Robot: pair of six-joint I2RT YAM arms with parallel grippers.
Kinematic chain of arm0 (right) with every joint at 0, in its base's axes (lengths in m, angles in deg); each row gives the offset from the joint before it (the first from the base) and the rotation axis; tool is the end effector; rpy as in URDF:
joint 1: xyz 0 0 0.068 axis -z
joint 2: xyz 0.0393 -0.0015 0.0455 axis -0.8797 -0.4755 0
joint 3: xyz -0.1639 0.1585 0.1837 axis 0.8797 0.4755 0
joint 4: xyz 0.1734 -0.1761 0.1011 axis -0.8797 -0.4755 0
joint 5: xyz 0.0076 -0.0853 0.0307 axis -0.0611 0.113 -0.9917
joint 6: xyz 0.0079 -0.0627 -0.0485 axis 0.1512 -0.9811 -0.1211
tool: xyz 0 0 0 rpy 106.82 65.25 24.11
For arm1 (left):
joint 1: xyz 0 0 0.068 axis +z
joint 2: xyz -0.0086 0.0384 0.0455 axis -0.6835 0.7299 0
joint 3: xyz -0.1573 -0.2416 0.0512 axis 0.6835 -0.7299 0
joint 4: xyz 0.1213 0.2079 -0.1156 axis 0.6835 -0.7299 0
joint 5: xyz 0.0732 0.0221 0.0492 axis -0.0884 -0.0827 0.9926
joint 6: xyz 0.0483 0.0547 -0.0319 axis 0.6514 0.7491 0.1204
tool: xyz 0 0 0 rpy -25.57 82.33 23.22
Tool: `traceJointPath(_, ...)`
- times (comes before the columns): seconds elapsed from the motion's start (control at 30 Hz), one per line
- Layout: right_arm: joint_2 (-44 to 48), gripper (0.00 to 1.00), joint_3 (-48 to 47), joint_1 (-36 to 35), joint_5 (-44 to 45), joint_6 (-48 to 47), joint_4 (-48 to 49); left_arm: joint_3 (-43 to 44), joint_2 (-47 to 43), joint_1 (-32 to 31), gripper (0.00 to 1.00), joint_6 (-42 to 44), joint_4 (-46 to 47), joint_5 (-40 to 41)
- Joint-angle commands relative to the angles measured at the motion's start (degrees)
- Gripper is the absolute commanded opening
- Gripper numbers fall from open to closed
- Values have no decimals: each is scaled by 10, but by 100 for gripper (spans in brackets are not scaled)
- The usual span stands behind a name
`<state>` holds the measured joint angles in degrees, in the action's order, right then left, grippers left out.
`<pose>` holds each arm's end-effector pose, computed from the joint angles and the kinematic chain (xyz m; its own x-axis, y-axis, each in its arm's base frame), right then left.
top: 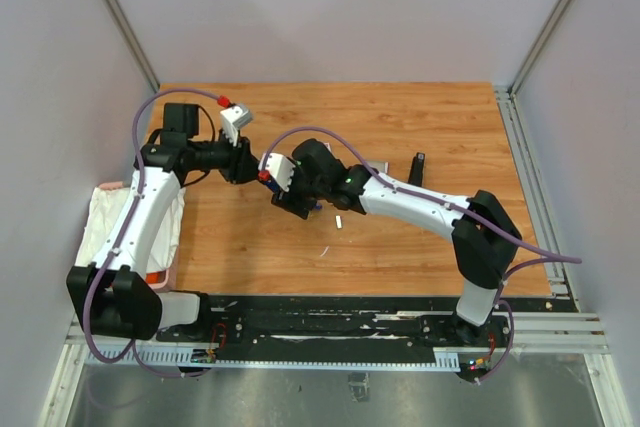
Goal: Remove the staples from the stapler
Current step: Unload the staple at the center of the board.
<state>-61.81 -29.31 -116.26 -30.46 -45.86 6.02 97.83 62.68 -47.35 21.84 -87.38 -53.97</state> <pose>0.2504 0.3755 0.2708 -0.0048 -0.5753 -0.8179 -0.9486 0.2614 -0.1783 0.2719 -0.0714 0.3390 -0.4808 0.2559 -0.8387 0.7733 0.5746 -0.2680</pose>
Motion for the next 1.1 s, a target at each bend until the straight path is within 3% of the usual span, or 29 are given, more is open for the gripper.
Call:
traceJointPath(0.0,16,63,-12,7,-49,4,-10,-10,-13,2,0,71,-8,-22)
traceJointPath(0.3,37,64,2,49,-125,18,-7,-9,-3,2,0,153,-40,-24)
traceJointPath(0.53,53,64,33,85,-185,-10,0,-36,-15,2,0,288,-74,-20)
traceJointPath(0.67,45,64,31,111,-223,0,0,-54,-15,2,0,325,-74,-11)
traceJointPath(0.87,11,64,26,116,-186,30,16,-63,-19,1,0,351,-75,-7)
traceJointPath(1.07,-32,64,-1,118,-83,84,22,-81,-47,1,0,380,-74,-12)
